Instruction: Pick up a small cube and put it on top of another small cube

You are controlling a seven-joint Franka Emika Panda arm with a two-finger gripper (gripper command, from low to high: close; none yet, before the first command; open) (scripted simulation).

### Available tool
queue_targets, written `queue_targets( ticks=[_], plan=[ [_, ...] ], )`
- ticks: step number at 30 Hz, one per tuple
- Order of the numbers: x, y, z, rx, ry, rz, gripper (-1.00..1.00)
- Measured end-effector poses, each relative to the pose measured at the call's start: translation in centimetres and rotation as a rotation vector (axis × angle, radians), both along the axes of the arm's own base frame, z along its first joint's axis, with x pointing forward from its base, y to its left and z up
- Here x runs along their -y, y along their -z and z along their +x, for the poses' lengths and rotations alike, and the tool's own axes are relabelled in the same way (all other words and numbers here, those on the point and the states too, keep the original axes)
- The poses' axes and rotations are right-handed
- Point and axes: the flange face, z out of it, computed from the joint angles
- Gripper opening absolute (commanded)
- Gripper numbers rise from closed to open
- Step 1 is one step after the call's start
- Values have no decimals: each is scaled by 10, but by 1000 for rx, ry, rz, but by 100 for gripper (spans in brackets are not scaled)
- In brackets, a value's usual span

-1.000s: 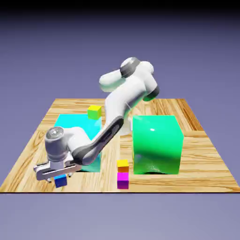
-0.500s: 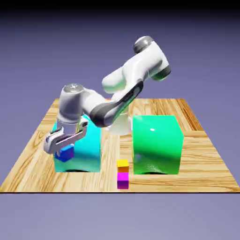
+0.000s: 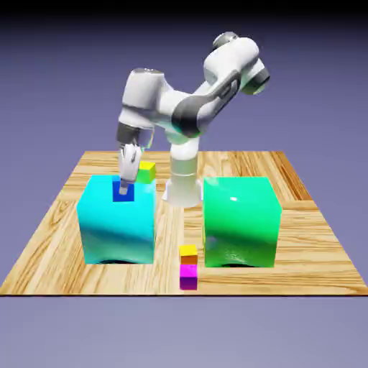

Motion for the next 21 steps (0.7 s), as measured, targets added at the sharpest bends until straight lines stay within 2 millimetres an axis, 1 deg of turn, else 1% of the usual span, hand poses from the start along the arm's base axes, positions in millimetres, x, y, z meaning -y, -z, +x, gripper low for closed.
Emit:
queue_targets(
  ticks=[5,10,15,21],
  plan=[
    [-12,-22,-15,7,-244,-38,-100],
    [-19,-35,-28,8,-483,-75,-100],
    [-22,-37,-40,5,-720,-112,-100],
    [-25,-28,-50,-3,-1003,-153,-100]
  ],
)
